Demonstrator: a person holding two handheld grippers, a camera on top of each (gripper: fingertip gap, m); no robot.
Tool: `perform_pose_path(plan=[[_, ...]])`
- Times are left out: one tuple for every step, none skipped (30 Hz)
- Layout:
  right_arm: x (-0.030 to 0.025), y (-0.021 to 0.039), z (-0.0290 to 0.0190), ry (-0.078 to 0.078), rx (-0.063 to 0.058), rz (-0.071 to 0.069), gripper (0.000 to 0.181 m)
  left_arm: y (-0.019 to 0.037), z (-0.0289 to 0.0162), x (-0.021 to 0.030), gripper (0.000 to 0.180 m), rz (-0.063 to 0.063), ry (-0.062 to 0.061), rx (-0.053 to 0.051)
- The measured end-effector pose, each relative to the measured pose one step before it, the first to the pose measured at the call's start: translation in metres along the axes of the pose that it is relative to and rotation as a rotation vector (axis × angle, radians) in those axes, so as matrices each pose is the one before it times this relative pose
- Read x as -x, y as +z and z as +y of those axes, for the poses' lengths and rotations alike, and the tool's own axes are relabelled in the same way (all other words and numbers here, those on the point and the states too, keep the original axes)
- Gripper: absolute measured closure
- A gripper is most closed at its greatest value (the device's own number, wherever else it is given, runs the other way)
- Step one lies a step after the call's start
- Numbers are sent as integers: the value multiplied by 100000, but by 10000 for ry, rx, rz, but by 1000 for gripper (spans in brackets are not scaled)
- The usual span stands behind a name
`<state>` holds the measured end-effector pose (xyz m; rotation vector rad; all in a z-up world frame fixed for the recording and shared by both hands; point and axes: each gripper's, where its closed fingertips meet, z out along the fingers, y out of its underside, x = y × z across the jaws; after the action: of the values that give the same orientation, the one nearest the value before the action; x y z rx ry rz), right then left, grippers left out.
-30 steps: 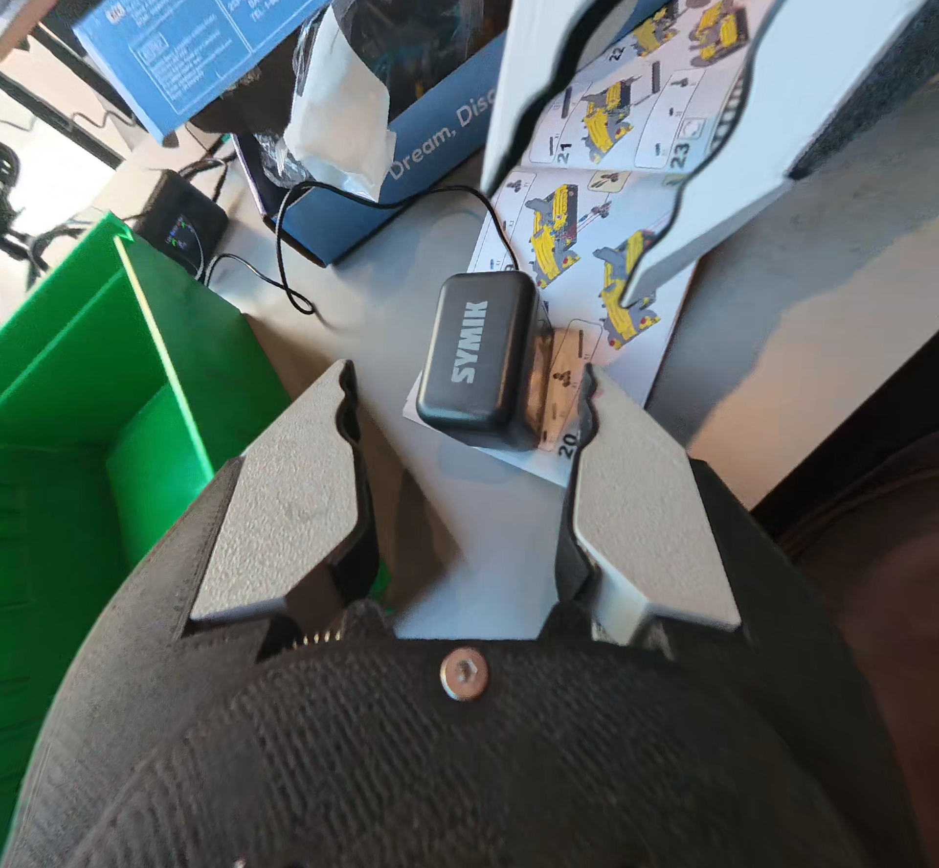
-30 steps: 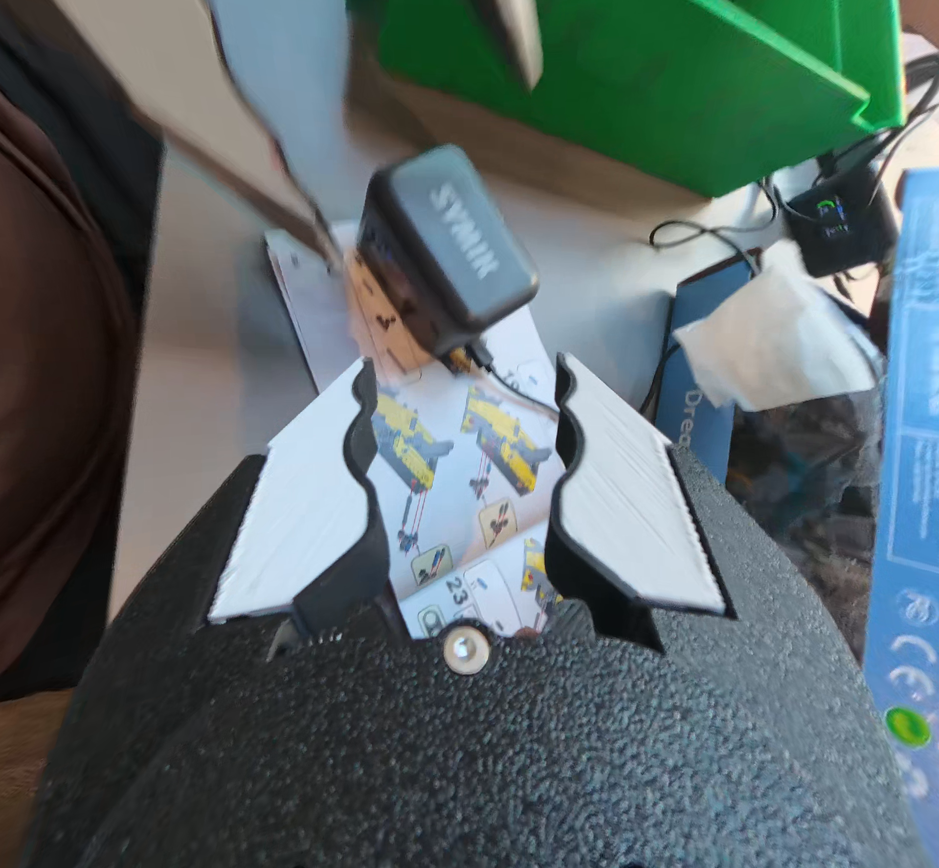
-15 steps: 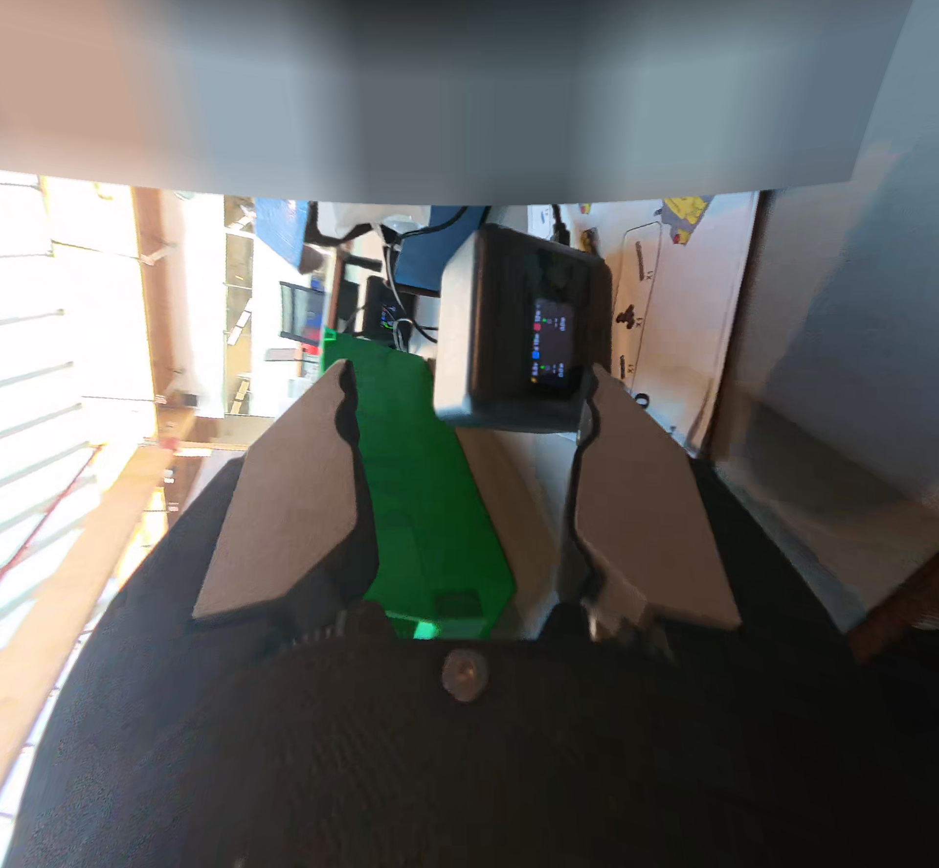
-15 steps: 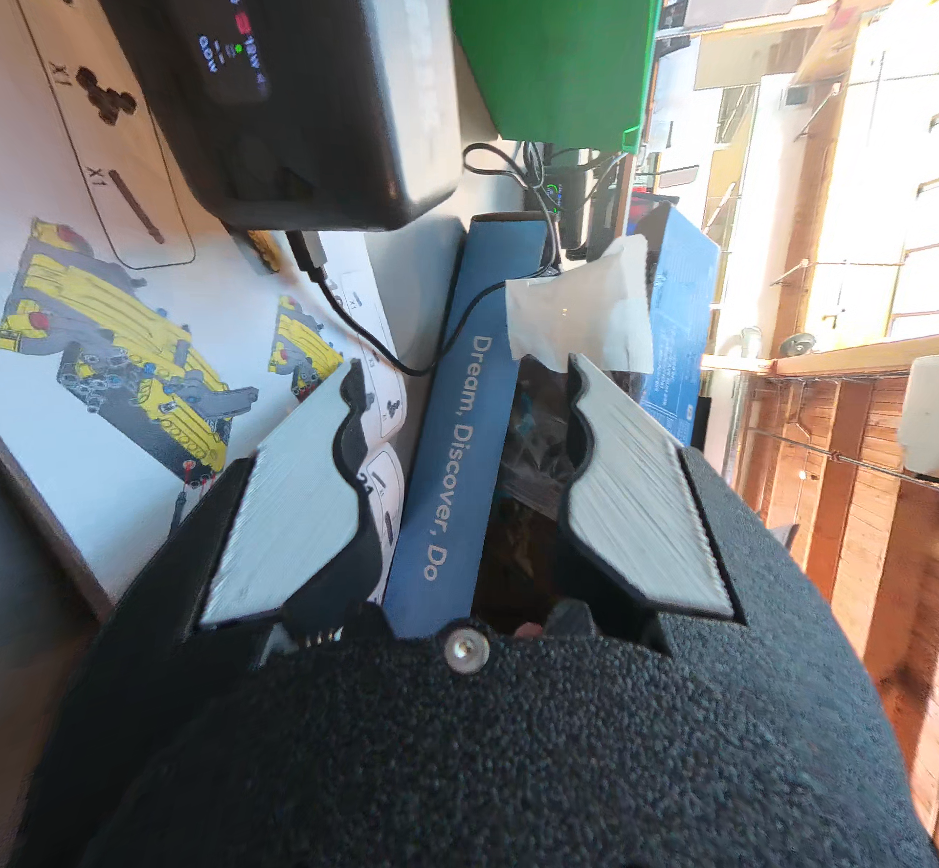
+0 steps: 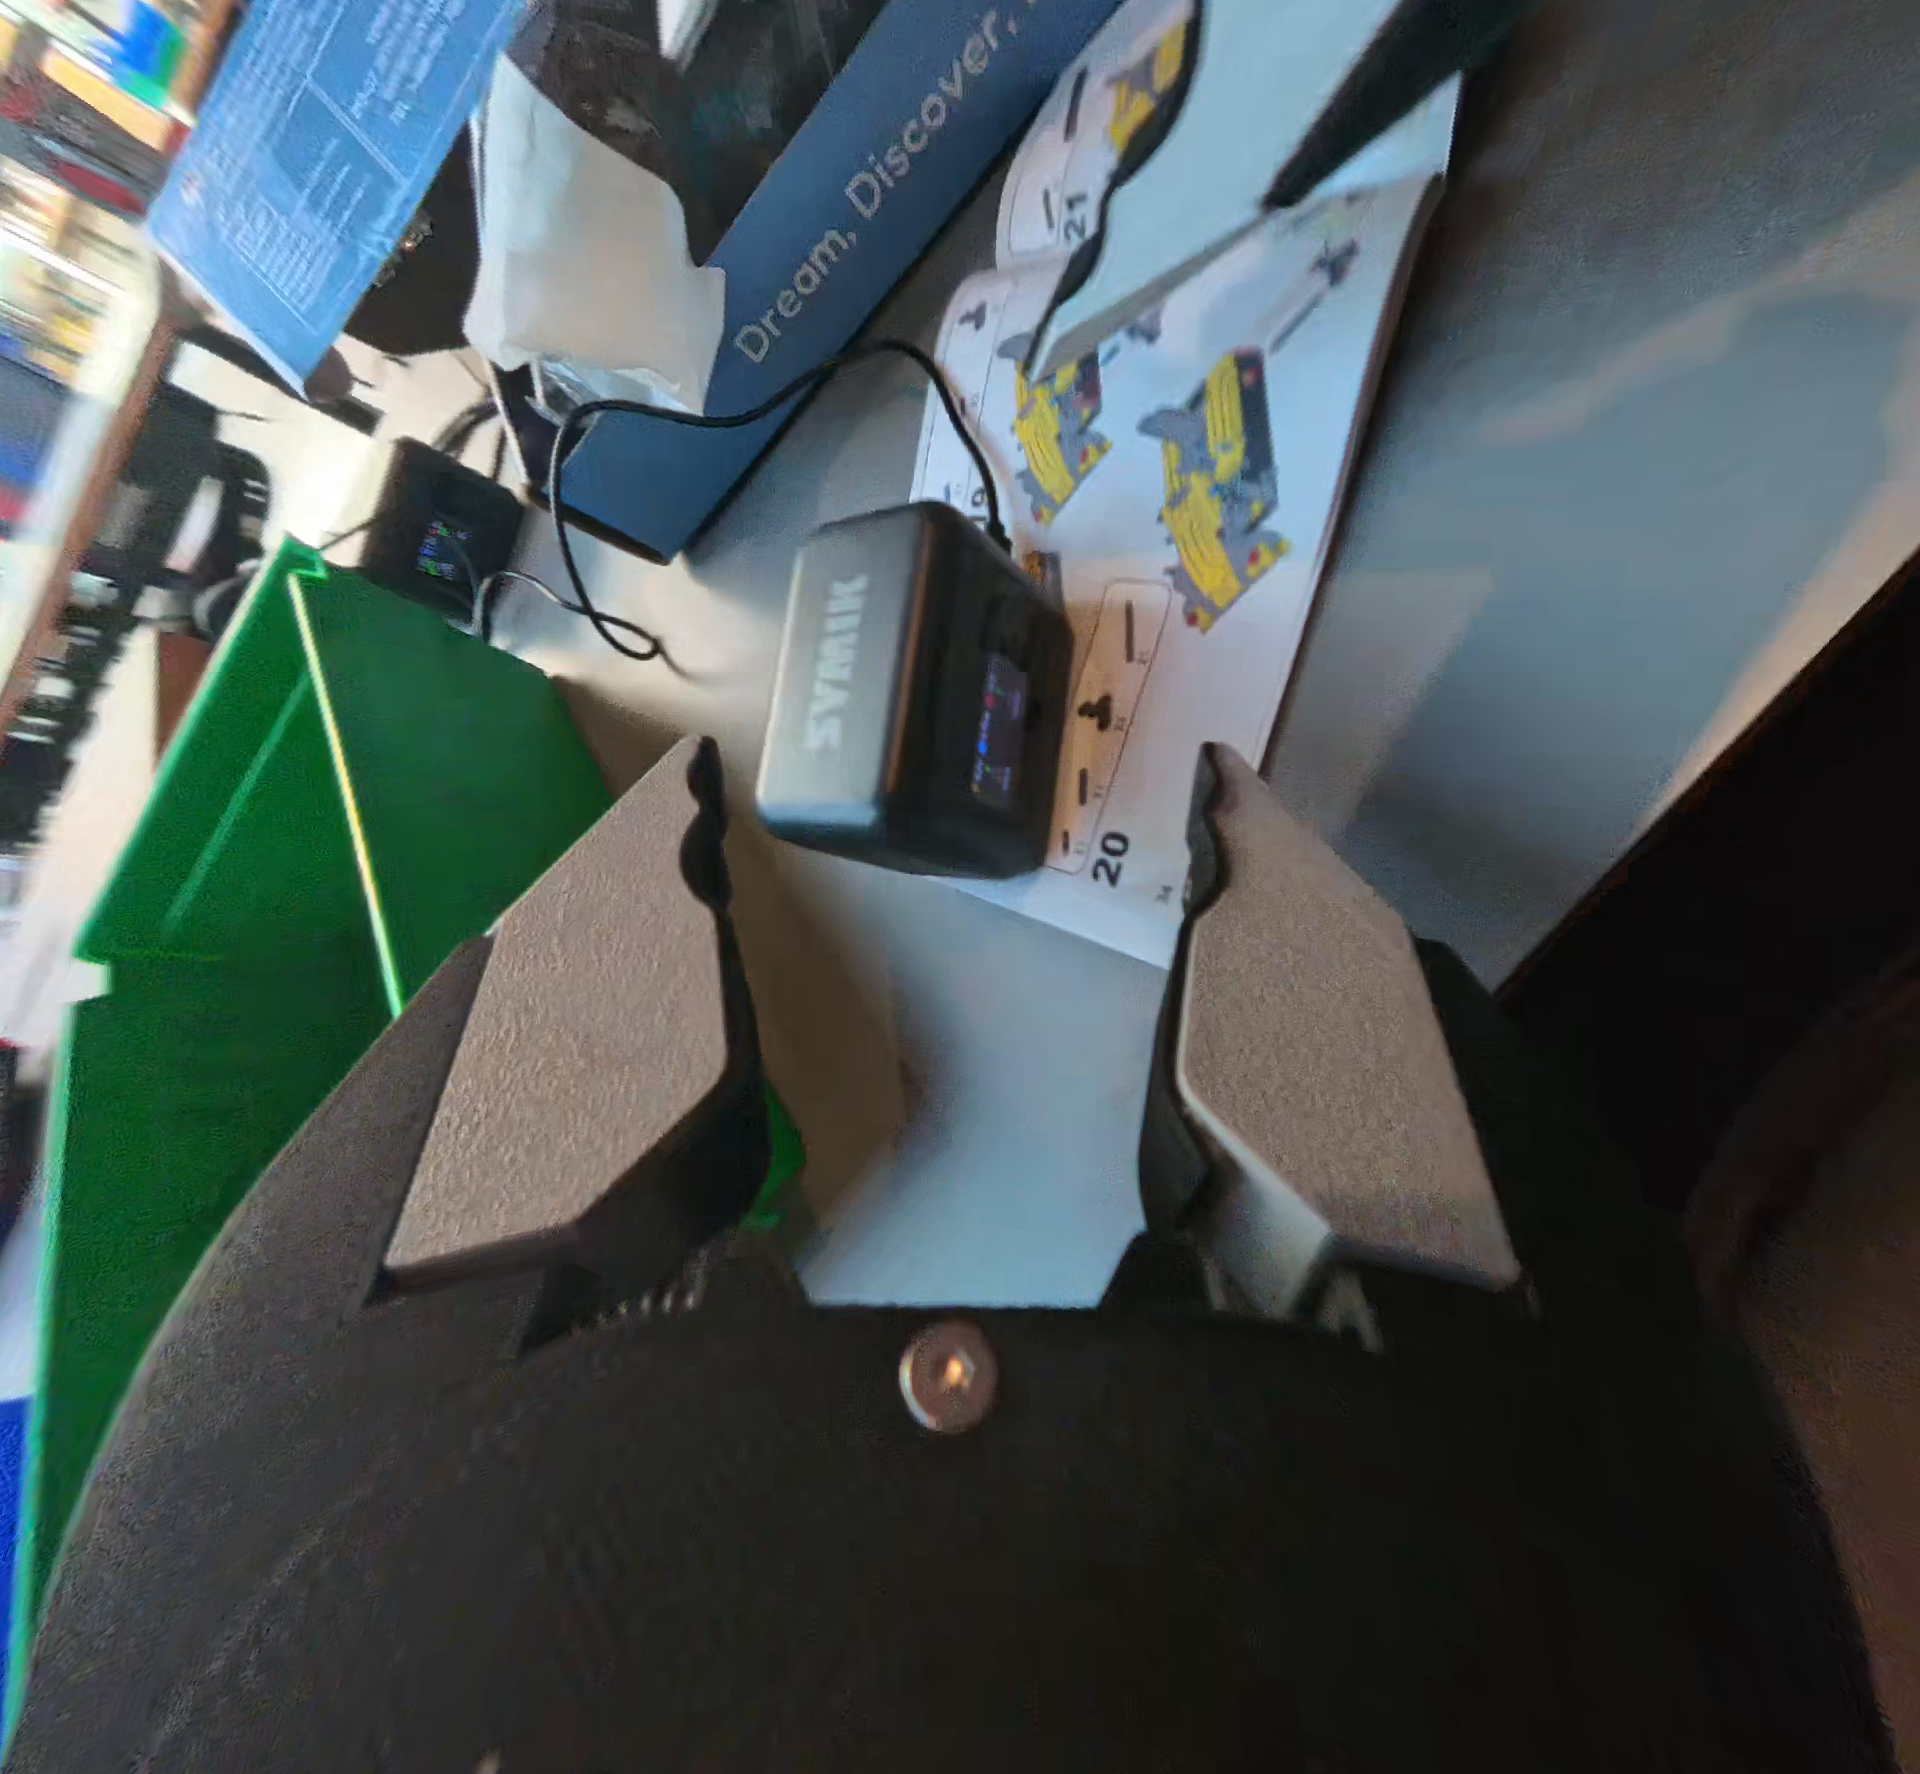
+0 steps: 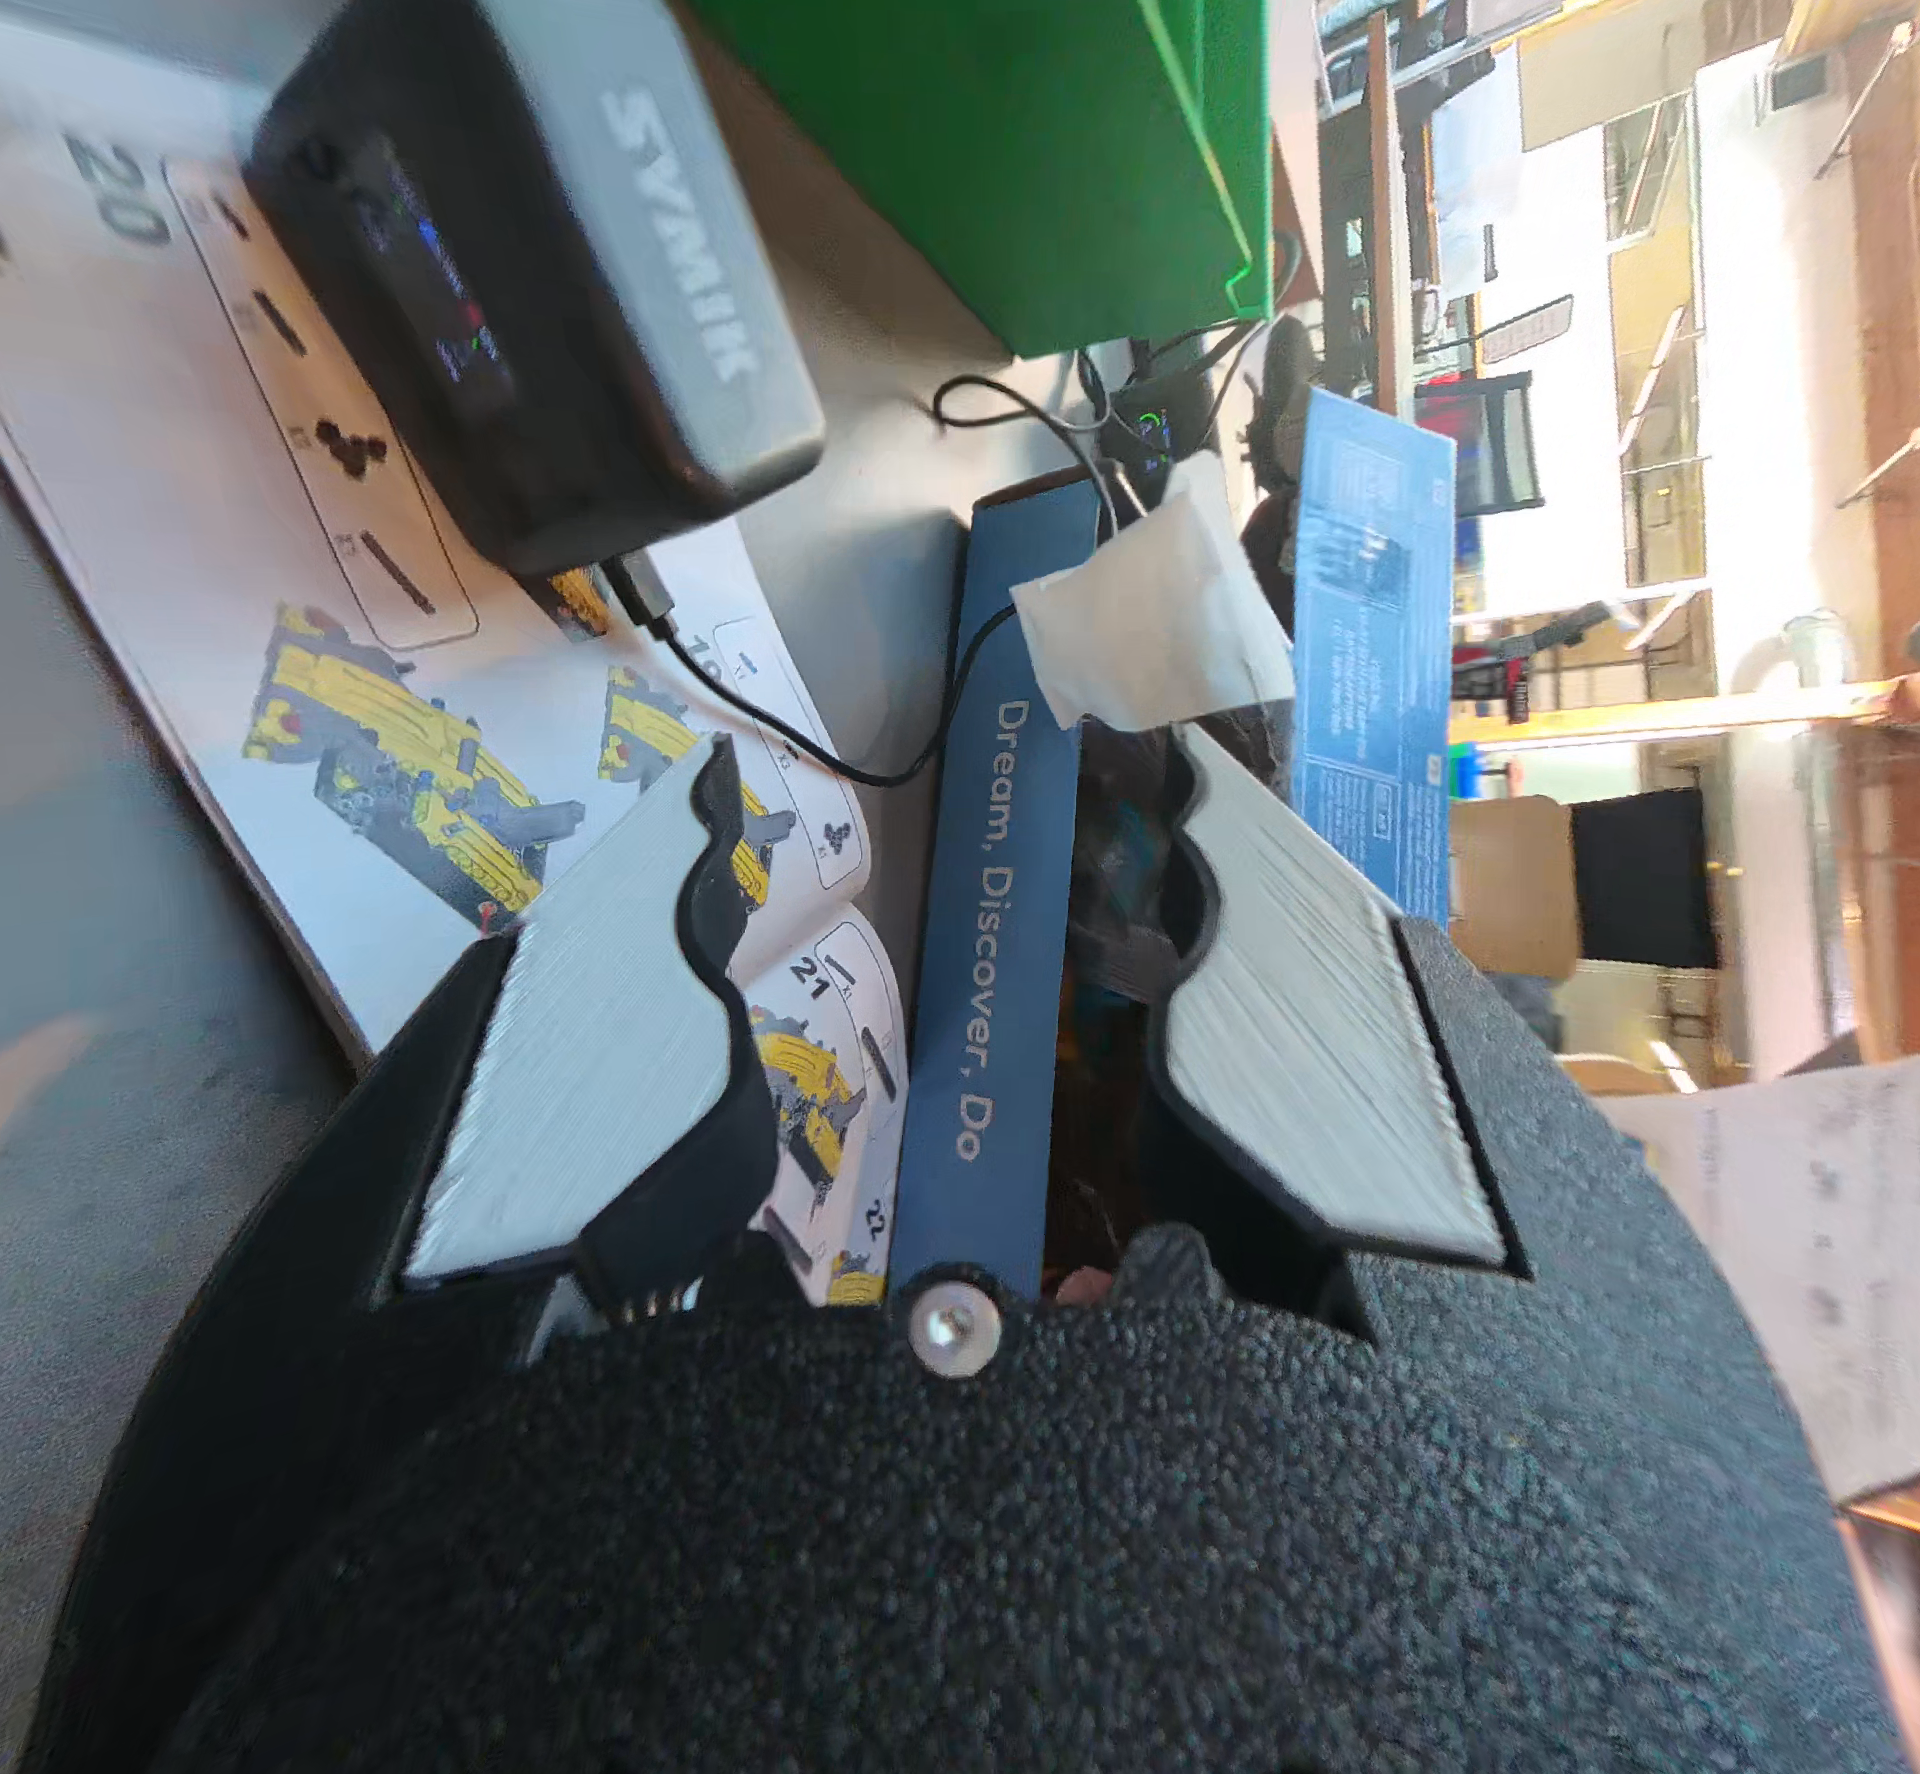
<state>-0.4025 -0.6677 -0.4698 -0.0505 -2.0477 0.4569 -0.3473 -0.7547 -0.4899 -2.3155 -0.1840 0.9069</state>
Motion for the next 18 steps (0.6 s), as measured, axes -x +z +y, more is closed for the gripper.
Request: perform_pose_path(plan=[[-390, -598, -229, 506, -266, -149, 100, -146, -466, 629, 91, 421, -459, -40], [-284, -567, -249, 486, -267, -178, 101, 3, -379, 750, 91, 263, -338, 44], [-223, -530, -250, 455, -264, -185, 100, 124, -285, 723, 91, 198, -197, 137], [-223, -483, -257, 429, -262, -144, 100, 195, -188, 508, 94, 245, 40, 199], [-62, -442, -248, 377, -241, -196, 101, 303, -57, 528, 100, 164, 205, 215], [100, -384, -204, 291, -191, -235, 100, 481, 18, 654, 104, 47, 239, 177], [115, -316, -182, 195, -157, -166, 100, 599, 258, 203, 111, 345, 297, 281], [56, -266, -180, 108, -148, -57, 100, 604, 385, -194, 111, 594, 142, 379], [122, -218, -143, 45, -111, -53, 101, 499, 241, -73, 108, 520, -83, 377], [212, -178, -54, 7, -47, -87, 101, 410, 181, -204, 108, 583, -41, 370], [148, -139, -7, -25, -11, -28, 101, 366, 231, -279, 107, 587, 29, 360], [88, -113, 21, -43, -1, 13, 101, 355, 149, 24, 106, 371, 10, 292], [122, -104, 34, -38, 7, -19, 100, 314, 144, -26, 105, 362, -6, 302], [110, -87, 34, -25, 8, -22, 100, 230, 200, -476, 111, 555, 3, 376], [40, -100, 21, -16, -8, 15, 101, 234, 136, -639, 116, 542, 66, 329], [1, -85, -24, 2, -34, 26, 101, 335, 30, -267, 117, 199, 52, 221], [26, -88, -65, 24, -51, -7, 101, 430, 90, -24, 119, -8, 113, 241], [5, -90, -80, 40, -61, -13, 101, 520, 220, 137, 118, -137, 171, 301]])
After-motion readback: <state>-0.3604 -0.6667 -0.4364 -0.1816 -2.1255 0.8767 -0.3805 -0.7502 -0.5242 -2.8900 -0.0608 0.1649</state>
